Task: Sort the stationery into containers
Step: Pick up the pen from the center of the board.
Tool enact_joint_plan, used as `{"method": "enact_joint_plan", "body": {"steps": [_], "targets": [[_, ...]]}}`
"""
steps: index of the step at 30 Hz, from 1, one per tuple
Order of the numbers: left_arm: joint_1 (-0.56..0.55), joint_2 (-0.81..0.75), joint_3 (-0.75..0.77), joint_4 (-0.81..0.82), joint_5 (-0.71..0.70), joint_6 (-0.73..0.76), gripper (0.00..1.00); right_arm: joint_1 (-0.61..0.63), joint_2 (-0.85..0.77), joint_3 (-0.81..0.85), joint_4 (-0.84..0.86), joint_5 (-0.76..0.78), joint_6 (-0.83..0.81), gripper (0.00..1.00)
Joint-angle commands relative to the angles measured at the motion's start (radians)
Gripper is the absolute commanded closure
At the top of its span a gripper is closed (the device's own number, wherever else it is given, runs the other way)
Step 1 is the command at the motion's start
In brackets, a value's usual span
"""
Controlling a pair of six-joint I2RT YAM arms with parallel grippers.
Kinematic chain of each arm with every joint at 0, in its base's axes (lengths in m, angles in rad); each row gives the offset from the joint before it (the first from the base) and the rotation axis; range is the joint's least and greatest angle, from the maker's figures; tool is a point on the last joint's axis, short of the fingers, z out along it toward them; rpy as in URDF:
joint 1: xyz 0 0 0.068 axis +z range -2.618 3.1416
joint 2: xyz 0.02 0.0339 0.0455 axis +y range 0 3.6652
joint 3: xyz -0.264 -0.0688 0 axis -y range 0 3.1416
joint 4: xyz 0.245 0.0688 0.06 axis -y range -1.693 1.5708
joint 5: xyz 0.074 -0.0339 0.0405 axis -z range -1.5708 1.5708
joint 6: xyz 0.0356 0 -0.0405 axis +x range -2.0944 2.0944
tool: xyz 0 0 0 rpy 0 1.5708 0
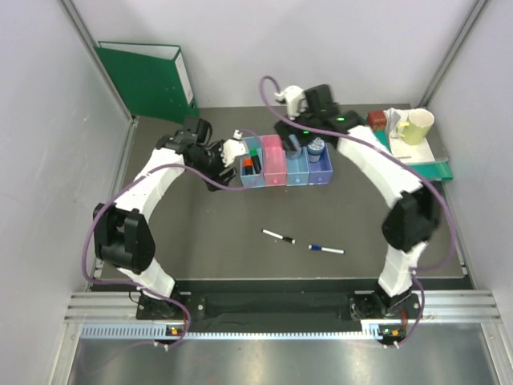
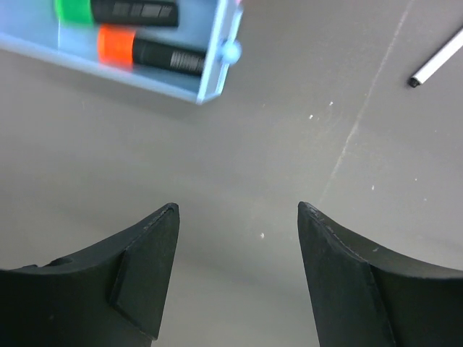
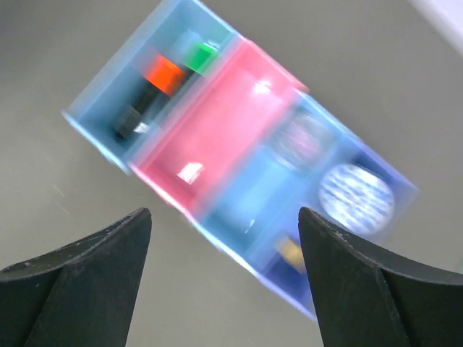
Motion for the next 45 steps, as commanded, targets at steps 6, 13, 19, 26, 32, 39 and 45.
{"method": "enact_joint_plan", "body": {"steps": [6,13,19,26,32,39,45], "targets": [[-0.259,-0.041,-0.067,0.070,-0.039,0.183,0.29,-0.071,-0.506,-0.500,-0.281,-0.028,-0.502,0.18],[-0.416,0.022,-0.118,0.115,-0.079,0.157,0.29,0.145,-0.688,-0.809,-0.154,0.014,-0.369,0.20],[-0.476,0.099,-0.129,0.153,-0.094,0.157,0.30,0.184,-0.657,-0.907,-0.068,0.014,-0.342,0.20],[-0.504,0.177,-0.143,0.236,-0.079,0.163,0.31,0.184,-0.648,-1.025,-0.011,0.036,-0.462,0.20],[-0.527,0.242,-0.100,0.265,-0.054,0.130,0.32,0.132,-0.700,-1.136,0.027,0.068,-0.551,0.22],[-0.543,0.272,-0.089,0.302,-0.039,0.101,0.32,0.074,-0.709,-1.193,0.053,0.045,-0.576,0.25],[-0.556,0.280,-0.074,0.296,-0.036,0.084,0.32,0.074,-0.679,-1.197,0.061,0.016,-0.580,0.25]]}}
